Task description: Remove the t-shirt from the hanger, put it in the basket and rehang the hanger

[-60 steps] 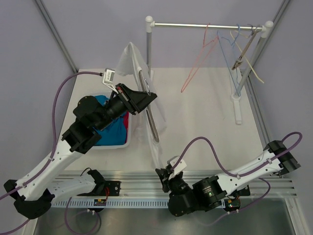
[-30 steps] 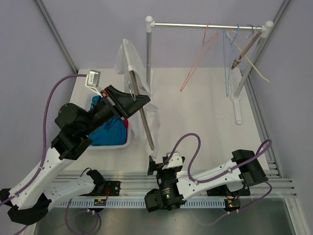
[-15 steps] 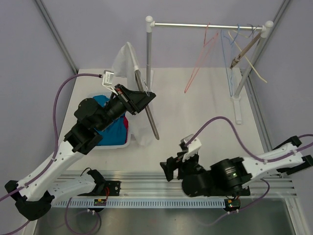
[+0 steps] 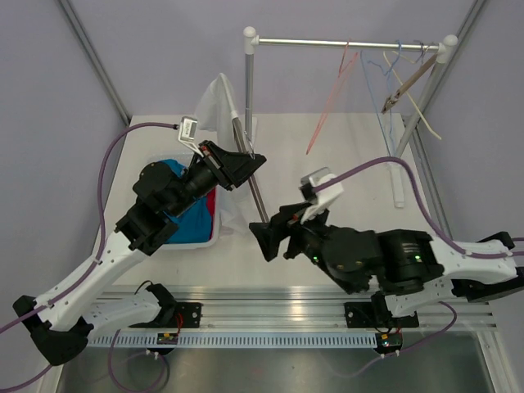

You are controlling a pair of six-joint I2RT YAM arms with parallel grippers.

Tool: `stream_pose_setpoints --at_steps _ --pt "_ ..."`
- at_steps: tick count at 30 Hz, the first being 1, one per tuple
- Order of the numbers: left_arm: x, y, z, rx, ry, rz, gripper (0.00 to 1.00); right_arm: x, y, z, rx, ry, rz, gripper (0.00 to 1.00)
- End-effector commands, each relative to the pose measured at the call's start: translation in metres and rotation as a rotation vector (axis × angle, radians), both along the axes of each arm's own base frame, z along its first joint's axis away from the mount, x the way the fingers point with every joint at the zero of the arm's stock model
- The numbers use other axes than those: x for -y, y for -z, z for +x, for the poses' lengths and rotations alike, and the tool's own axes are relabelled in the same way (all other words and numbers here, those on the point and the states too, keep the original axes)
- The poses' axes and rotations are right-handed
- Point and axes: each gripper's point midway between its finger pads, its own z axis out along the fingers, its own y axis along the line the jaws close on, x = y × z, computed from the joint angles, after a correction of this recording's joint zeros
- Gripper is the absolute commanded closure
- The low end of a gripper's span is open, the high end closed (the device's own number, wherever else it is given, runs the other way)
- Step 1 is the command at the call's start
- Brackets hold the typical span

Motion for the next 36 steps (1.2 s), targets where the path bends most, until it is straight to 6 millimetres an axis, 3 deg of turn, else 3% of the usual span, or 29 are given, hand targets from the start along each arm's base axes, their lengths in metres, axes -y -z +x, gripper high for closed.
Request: stream_pose_setpoints --at_steps 1,8,11,14,16,21,22,23,24,25,26,27,31,36 --pt "0.002 -0.028 -0.008 0.062 0.045 -0.092 1.0 -0.003 0.026 0.024 0.092 0.028 -0.238 0.21" --pt "0.0 -0.038 -0.021 0.059 0.096 -0.13 1.0 -0.027 0.04 0.03 0.06 -0.068 -0.236 0.28" --pt "-0.002 -0.037 -0.024 0.059 0.099 -0.138 1.0 -0.025 0.05 0.043 0.059 0.015 -0.282 0.43" --pt "-0.004 -0.034 -0.027 0.053 0.104 -0.133 1.0 -0.028 0.057 0.055 0.095 0.074 -0.3 0.47" --pt "-0.006 -0.033 -0.03 0.054 0.106 -0.13 1.0 -0.029 0.059 0.062 0.104 0.101 -0.305 0.51" --pt "-0.012 -0.032 -0.033 0.069 0.09 -0.106 0.94 -0.027 0.051 0.073 0.137 0.161 -0.31 0.74" --pt "-0.014 -0.03 -0.033 0.071 0.08 -0.096 0.91 -0.026 0.048 0.074 0.15 0.17 -0.308 0.87" --pt "-0.014 -0.027 -0.032 0.071 0.074 -0.085 0.85 -0.026 0.047 0.074 0.153 0.173 -0.306 0.93" --pt "-0.015 -0.025 -0.031 0.084 0.063 -0.064 0.68 -0.023 0.044 0.076 0.156 0.19 -0.302 0.97" --pt "-0.016 -0.023 -0.031 0.089 0.057 -0.045 0.59 -0.022 0.041 0.077 0.161 0.196 -0.295 1.0" --pt "-0.019 -0.017 -0.03 0.079 0.045 -0.017 0.5 -0.02 0.039 0.078 0.165 0.204 -0.292 1.0" --pt "-0.022 -0.012 -0.027 0.091 0.016 0.013 0.35 -0.015 0.036 0.078 0.168 0.217 -0.281 1.0" --pt "-0.038 0.007 -0.031 0.084 -0.034 0.119 0.08 -0.007 0.025 0.081 0.17 0.227 -0.234 1.0" --pt "-0.067 0.008 -0.05 0.15 -0.071 0.182 0.01 0.005 0.011 0.082 0.175 0.232 -0.166 1.0"
